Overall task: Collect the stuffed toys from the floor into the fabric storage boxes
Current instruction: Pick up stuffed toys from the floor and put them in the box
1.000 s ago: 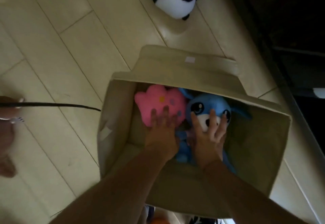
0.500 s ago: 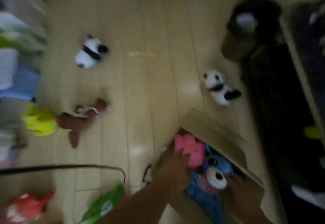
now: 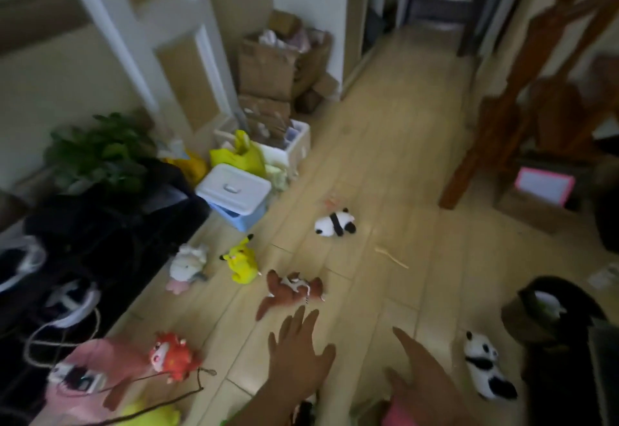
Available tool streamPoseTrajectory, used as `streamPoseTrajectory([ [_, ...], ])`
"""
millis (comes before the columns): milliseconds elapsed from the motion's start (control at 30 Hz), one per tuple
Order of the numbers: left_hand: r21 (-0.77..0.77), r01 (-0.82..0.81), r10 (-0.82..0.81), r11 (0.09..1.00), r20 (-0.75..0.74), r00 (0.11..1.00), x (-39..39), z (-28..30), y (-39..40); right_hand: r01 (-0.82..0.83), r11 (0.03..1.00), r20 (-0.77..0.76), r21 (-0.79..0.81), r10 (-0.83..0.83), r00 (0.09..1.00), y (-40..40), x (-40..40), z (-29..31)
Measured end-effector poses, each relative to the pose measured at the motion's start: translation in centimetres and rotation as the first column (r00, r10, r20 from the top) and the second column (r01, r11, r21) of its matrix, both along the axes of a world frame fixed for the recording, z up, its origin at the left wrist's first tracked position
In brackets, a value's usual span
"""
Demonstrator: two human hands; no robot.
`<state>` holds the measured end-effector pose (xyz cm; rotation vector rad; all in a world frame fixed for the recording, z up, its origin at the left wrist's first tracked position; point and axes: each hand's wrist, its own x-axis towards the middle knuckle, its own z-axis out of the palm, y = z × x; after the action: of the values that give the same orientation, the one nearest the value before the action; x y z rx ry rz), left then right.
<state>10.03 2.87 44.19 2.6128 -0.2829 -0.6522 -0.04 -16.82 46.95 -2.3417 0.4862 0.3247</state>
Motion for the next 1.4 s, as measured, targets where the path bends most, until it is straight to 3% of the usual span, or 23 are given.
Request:
streamPoseTrajectory([
  [133,0.065,-0.076,0.079,0.995,-0.055,0.995,4.5,2.2,6.1,-0.208,0.977,-0.026,0.034,0.209,0.978,5.3,8.8,1.5],
  [233,0.096,-0.136,0.149,0.986,-0.146,0.978,8.0,2.1,8.9,-0.262,0.965,-0.085,0.035,0.264,0.961,7.4,14.5,0.9],
  [367,0.203,-0.131,0.156,0.97,-0.115,0.981,13.9,2.3,12.6,-0.37,0.928,-0.112,0.036,0.372,0.922,11.1,22.9,0.6],
  [533,0.21,-0.097,0.107,0.973,-0.038,0.994,21.0,2.4,16.2,-0.395,0.907,-0.064,0.146,0.407,0.911,15.7,31.3,0.3],
  [633,0.189,-0.184,0.202,0.964,-0.078,0.976,25.1,1.3,17.2,-0.358,0.911,-0.062,0.205,0.377,0.924,17.2,35.3,0.4],
  [800,0.219,-0.295,0.336,0.93,-0.178,0.925,31.7,-0.2,18.5,-0.389,0.882,-0.118,0.265,0.43,0.895,17.8,43.5,0.5],
  [967,0.407,-0.373,0.481,0.834,-0.203,0.853,38.5,-0.6,21.7,-0.502,0.814,-0.163,0.293,0.56,0.813,20.2,52.6,-0.2],
  [1167,0.461,-0.455,0.597,0.762,-0.224,0.77,46.3,-2.1,26.8,-0.628,0.73,-0.198,0.272,0.681,0.706,25.9,61.4,-5.7],
  [1400,0.508,-0.478,0.679,0.716,-0.349,0.646,53.5,-6.8,35.3,-0.511,0.798,-0.353,0.319,0.601,0.717,35.5,68.9,-10.8],
])
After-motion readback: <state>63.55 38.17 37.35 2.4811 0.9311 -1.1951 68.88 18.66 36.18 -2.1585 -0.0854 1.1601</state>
